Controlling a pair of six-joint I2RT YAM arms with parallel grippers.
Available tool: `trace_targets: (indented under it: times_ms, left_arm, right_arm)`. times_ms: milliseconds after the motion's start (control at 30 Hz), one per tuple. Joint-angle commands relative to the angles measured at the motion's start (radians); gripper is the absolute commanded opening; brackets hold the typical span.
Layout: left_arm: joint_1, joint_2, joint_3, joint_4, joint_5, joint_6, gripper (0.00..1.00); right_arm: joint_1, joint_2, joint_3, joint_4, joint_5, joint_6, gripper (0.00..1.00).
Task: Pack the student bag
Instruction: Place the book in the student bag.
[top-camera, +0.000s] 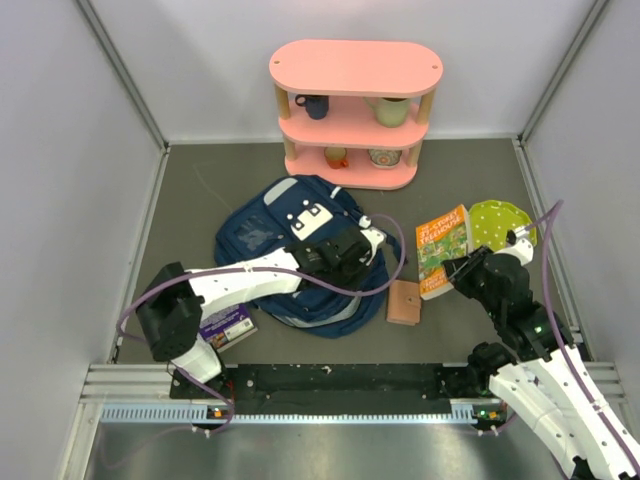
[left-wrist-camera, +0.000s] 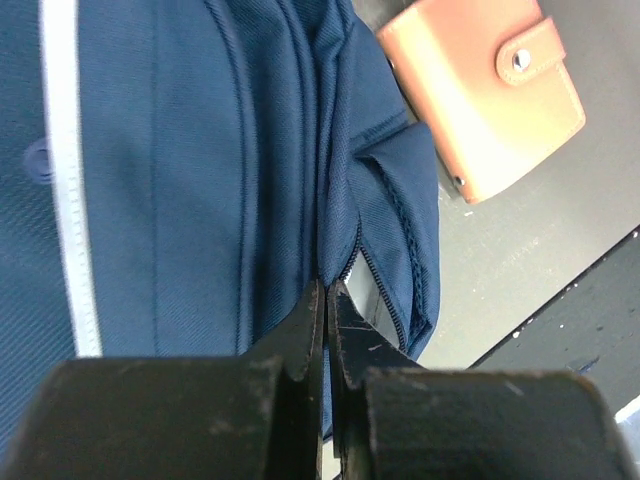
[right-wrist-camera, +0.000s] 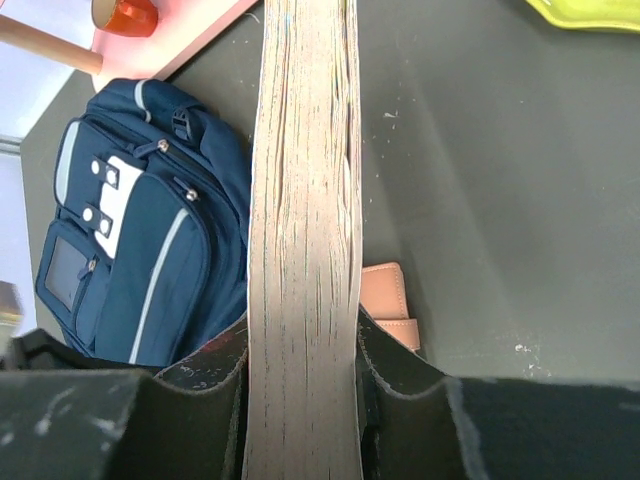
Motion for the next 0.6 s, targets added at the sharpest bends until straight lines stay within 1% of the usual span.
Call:
trace_targets:
  times_ms: [0, 100, 233, 300, 367, 433, 500, 533, 567]
  left_arm:
    - [0.028, -0.1, 0.104, -0.016, -0.167, 0.01, 0.0]
    - [0.06, -0.143, 0.129, -0.025, -0.226, 0.01, 0.0]
    - [0.141, -0.214, 0.156, -0.028, -0.237, -0.004, 0.0]
    - [0.19, -0.275, 0.17, -0.027, -0.277, -0.033, 0.0]
    - [0.215, -0.348, 0.158, 0.025, -0.303, -0.032, 0.0]
    - [0.22, -0.387, 0.168, 0.068, -0.34, -0.027, 0.0]
    - [0.224, -0.41, 0.185, 0.078, -0.337, -0.021, 0.0]
    - [0.224, -0.41, 0.196, 0.076, -0.336, -0.02, 0.0]
    - [0.224, -0.41, 0.208, 0.078, -0.325, -0.02, 0.0]
  right_arm:
    - [-0.005, -0.033, 0.019, 0.082, -0.022, 0.003, 0.0]
    - [-0.005, -0.037, 0.037, 0.076, -0.06, -0.012, 0.0]
    - [-0.005, -0.037, 0.051, 0.067, -0.167, -0.017, 0.0]
    - [-0.005, -0.039, 0.053, 0.067, -0.209, -0.007, 0.0]
    - [-0.004, -0.037, 0.056, 0.071, -0.278, -0.007, 0.0]
    - [-0.004, -0.043, 0.057, 0.076, -0.34, 0.0, 0.0]
    - [-0.004, -0.049, 0.046, 0.1, -0.391, 0.02, 0.0]
    - [-0.004, -0.046, 0.04, 0.122, -0.455, 0.029, 0.0]
    - [-0.005, -0.042, 0.034, 0.152, -0.488, 0.042, 0.0]
